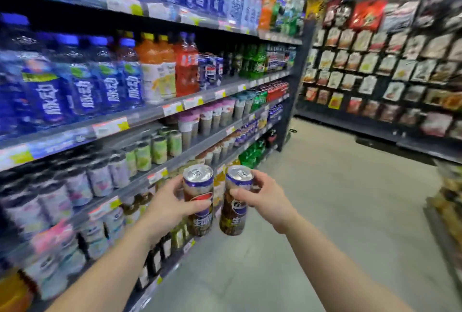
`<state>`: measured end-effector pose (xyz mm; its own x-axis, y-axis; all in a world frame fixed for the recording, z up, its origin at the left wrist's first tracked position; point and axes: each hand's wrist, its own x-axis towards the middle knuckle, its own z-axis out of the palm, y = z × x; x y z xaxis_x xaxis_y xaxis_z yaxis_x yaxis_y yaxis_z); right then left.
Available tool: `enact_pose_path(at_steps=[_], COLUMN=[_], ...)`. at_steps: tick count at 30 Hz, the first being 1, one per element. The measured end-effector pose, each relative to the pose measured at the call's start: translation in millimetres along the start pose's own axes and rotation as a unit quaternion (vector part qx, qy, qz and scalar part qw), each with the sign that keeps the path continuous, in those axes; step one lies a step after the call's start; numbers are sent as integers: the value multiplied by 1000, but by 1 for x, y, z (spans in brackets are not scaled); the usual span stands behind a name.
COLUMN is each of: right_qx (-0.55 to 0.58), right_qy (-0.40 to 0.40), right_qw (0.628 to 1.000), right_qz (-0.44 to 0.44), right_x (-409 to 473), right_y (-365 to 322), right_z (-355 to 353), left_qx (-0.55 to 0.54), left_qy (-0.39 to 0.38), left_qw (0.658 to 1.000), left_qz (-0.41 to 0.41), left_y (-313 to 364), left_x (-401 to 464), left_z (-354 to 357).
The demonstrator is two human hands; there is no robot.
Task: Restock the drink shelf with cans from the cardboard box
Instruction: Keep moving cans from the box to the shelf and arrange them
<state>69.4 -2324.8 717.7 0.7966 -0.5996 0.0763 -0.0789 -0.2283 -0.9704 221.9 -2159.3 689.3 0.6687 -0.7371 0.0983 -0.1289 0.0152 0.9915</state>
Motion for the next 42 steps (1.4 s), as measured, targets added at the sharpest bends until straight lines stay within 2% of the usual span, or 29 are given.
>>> enact_pose_path(at_steps=[5, 11, 17, 24, 30, 37, 42], right_qx=[17, 45, 43, 0, -92, -59, 27], right_qy=[35, 82, 73, 19, -35, -55, -59], right_qw=[999, 996, 996, 999, 992, 989, 987], right_qz=[2, -3, -10, -45, -75, -127, -148], right_x=[102, 239, 362, 522, 665, 795, 868], right_y=[24, 28, 48, 86, 78, 46, 5], right_z=[-56, -115, -180, -266, -326, -327, -311], left_qx=[-29, -14, -9, 0, -4, 42, 49], left_qy=[-35, -57, -51, 53, 150, 210, 268], left_qw=[999, 998, 998, 998, 988, 973, 954], left_qz=[6, 30, 29, 29, 42, 88, 128], left_y=[-7, 13, 10, -5, 22, 64, 91], left_x=[126, 281, 409, 546, 644, 748, 818], left_z=[38, 71, 111, 176, 215, 201, 167])
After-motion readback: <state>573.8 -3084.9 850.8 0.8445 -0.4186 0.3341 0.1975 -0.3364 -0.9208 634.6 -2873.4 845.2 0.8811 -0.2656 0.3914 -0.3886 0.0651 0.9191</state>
